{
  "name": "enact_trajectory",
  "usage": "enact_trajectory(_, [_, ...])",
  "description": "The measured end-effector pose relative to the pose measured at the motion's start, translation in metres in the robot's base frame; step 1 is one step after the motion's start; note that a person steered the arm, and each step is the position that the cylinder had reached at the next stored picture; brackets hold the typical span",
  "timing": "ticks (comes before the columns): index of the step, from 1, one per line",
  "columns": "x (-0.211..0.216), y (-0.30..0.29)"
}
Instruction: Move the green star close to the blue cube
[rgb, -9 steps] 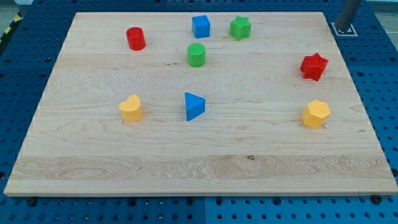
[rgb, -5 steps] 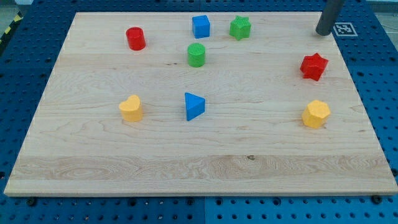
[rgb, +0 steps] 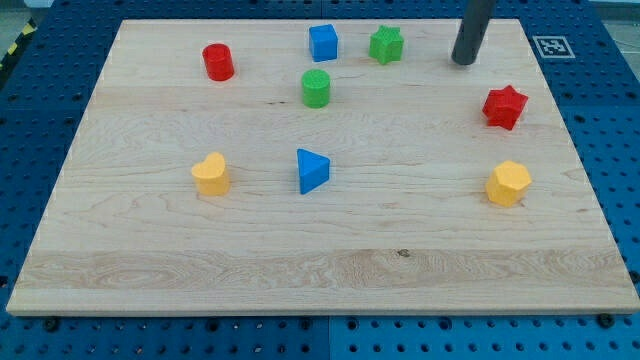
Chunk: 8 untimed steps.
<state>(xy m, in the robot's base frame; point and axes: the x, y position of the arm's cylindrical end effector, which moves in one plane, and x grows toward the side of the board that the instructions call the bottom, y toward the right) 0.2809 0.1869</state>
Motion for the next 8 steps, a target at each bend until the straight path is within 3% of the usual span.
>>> enact_trajectory(2, [0.000,-0.006])
enact_trajectory(8, [-0.053,-0.110])
